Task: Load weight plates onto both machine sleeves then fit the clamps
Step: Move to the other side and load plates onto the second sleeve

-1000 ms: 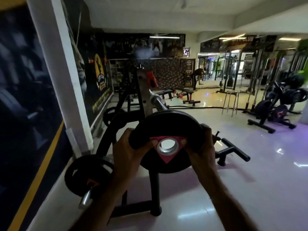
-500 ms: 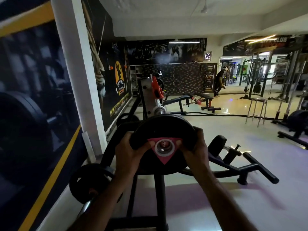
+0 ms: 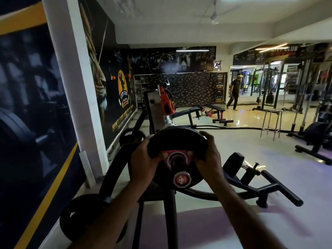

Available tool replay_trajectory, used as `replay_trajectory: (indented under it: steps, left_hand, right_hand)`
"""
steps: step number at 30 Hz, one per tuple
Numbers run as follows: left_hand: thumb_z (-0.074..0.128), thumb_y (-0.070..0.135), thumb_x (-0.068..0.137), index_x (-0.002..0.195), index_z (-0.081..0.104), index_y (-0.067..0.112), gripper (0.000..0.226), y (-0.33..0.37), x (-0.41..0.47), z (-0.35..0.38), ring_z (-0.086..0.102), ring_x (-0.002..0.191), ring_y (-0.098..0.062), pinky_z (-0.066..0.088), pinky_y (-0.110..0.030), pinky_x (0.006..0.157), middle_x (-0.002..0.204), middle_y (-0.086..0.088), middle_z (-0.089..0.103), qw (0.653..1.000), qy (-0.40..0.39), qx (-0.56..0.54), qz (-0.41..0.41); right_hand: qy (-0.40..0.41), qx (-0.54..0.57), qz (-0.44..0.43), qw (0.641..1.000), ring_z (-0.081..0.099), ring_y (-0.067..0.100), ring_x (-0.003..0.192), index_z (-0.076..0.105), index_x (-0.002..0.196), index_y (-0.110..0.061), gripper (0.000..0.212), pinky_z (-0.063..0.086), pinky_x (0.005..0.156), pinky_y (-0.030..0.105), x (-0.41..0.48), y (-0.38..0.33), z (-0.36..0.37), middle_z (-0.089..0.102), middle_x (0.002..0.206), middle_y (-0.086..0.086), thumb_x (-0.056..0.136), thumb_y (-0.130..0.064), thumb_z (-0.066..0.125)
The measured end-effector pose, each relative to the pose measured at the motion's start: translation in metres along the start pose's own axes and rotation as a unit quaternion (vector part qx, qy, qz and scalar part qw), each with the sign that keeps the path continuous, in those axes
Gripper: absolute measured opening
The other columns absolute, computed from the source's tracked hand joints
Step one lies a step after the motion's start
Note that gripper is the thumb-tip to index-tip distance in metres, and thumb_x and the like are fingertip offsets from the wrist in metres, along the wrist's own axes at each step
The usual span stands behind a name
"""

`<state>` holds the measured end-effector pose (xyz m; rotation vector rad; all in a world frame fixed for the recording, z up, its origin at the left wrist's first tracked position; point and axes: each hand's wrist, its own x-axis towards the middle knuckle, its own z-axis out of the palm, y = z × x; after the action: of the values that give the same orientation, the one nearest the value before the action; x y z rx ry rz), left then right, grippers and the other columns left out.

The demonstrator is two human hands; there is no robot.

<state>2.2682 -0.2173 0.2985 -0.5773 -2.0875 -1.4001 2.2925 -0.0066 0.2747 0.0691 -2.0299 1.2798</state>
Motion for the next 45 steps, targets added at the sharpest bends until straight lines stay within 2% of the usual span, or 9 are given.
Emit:
replay_trajectory:
  steps: [4, 12, 15, 21, 26, 32, 36, 41, 45]
  left_hand:
    - [0.089, 0.041, 0.069, 0.134, 0.063, 0.018, 0.074, -0.032, 0.047, 0.023, 0.067, 0.113, -0.017, 0.051, -0.026, 0.094, 0.121, 0.000, 0.073, 0.998, 0.000, 0.038, -0.049]
    - [0.090, 0.024, 0.072, 0.131, 0.065, 0.013, 0.066, -0.074, 0.135, 0.064, 0.064, 0.119, -0.027, 0.041, -0.023, 0.092, 0.124, -0.008, 0.072, 0.990, 0.020, 0.094, -0.105]
    - [0.091, 0.026, 0.071, 0.132, 0.064, 0.014, 0.067, -0.087, 0.153, 0.074, 0.065, 0.119, -0.026, 0.046, -0.030, 0.099, 0.124, -0.007, 0.072, 0.988, 0.028, 0.103, -0.115]
    - [0.089, 0.028, 0.074, 0.136, 0.060, 0.014, 0.070, -0.096, 0.170, 0.086, 0.061, 0.125, -0.025, 0.041, -0.027, 0.100, 0.131, -0.006, 0.069, 0.982, 0.023, 0.124, -0.138]
    - [0.089, 0.025, 0.075, 0.132, 0.063, 0.015, 0.064, -0.099, 0.175, 0.087, 0.062, 0.122, -0.025, 0.042, -0.029, 0.099, 0.129, -0.005, 0.069, 0.978, 0.020, 0.132, -0.160]
    - [0.084, 0.031, 0.082, 0.141, 0.057, 0.018, 0.066, -0.090, 0.174, 0.071, 0.061, 0.125, -0.023, 0.040, -0.023, 0.090, 0.134, -0.002, 0.067, 0.979, -0.041, 0.136, -0.146]
    - [0.080, 0.041, 0.084, 0.144, 0.053, 0.022, 0.068, -0.077, 0.161, 0.042, 0.063, 0.123, -0.023, 0.053, -0.035, 0.099, 0.134, -0.003, 0.067, 0.982, -0.056, 0.134, -0.121]
    - [0.061, 0.078, 0.065, 0.144, 0.052, 0.025, 0.095, -0.067, 0.137, -0.010, 0.062, 0.126, -0.025, 0.053, -0.049, 0.101, 0.139, -0.007, 0.064, 0.984, -0.036, 0.159, -0.077]
    - [0.069, 0.063, 0.083, 0.146, 0.053, 0.025, 0.075, -0.025, 0.083, -0.075, 0.061, 0.128, -0.026, 0.053, -0.043, 0.102, 0.140, -0.007, 0.063, 0.977, -0.027, 0.210, -0.031]
  right_hand:
    - [-0.031, -0.029, 0.020, 0.999, 0.059, 0.029, 0.116, 0.046, 0.125, -0.018, 0.054, 0.058, 0.089, 0.046, 0.055, 0.022, 0.020, 0.056, 0.124, 0.007, 0.080, -0.017, 0.075]
    - [-0.055, -0.031, 0.027, 0.998, 0.065, 0.029, 0.107, 0.048, 0.119, -0.019, 0.050, 0.058, 0.083, 0.054, 0.146, 0.069, 0.059, 0.065, 0.118, 0.005, 0.078, -0.028, 0.076]
    - [-0.052, -0.032, 0.017, 0.998, 0.065, 0.028, 0.104, 0.047, 0.117, -0.023, 0.056, 0.059, 0.081, 0.054, 0.166, 0.079, 0.068, 0.065, 0.116, 0.003, 0.071, -0.044, 0.071]
    - [-0.050, -0.045, 0.009, 0.998, 0.064, 0.028, 0.106, 0.052, 0.122, -0.016, 0.048, 0.057, 0.086, 0.053, 0.187, 0.090, 0.078, 0.065, 0.117, 0.005, 0.081, -0.017, 0.076]
    - [-0.052, -0.064, 0.005, 0.997, 0.065, 0.028, 0.105, 0.051, 0.124, -0.018, 0.054, 0.057, 0.083, 0.052, 0.191, 0.090, 0.078, 0.067, 0.117, 0.006, 0.077, -0.030, 0.073]
    - [-0.084, -0.101, 0.029, 0.991, 0.062, 0.032, 0.114, 0.052, 0.130, -0.012, 0.056, 0.056, 0.090, 0.046, 0.190, 0.076, 0.070, 0.064, 0.125, 0.013, 0.083, -0.022, 0.082]
    - [-0.097, -0.118, 0.039, 0.987, 0.054, 0.033, 0.126, 0.043, 0.147, -0.013, 0.070, 0.047, 0.095, 0.037, 0.182, 0.050, 0.063, 0.053, 0.139, 0.016, 0.089, -0.031, 0.077]
    - [-0.092, -0.140, -0.004, 0.986, 0.060, 0.035, 0.117, 0.044, 0.142, -0.025, 0.068, 0.056, 0.092, 0.055, 0.152, -0.011, 0.049, 0.057, 0.130, 0.016, 0.086, -0.057, 0.065]
    - [-0.141, -0.155, -0.053, 0.976, 0.068, 0.028, 0.103, 0.053, 0.129, -0.029, 0.057, 0.060, 0.082, 0.054, 0.106, -0.065, 0.046, 0.065, 0.116, 0.008, 0.085, -0.065, 0.049]
